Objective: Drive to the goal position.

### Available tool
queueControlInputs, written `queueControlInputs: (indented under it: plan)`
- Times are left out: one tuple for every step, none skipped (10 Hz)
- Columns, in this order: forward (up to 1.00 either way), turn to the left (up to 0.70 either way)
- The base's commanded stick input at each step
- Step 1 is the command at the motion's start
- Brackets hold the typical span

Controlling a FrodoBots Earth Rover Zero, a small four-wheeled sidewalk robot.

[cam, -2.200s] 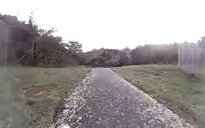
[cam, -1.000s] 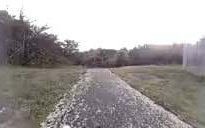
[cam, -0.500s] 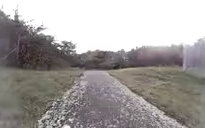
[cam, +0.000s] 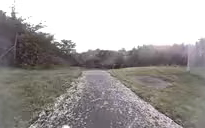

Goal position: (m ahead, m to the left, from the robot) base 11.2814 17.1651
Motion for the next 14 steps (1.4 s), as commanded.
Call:
queueControlInputs:
  plan:
    - [0.7, 0.0]
    - [0.7, 0.0]
    - [0.7, 0.0]
    - [0.7, 0.0]
    - [0.7, 0.0]
    - [0.7, 0.0]
    - [0.7, 0.0]
    - [0.7, 0.0]
    - [0.7, 0.0]
    - [0.7, 0.0]
    - [0.7, 0.0]
    - [0.7, 0.0]
    - [0.7, 0.0]
    - [0.7, 0.32]
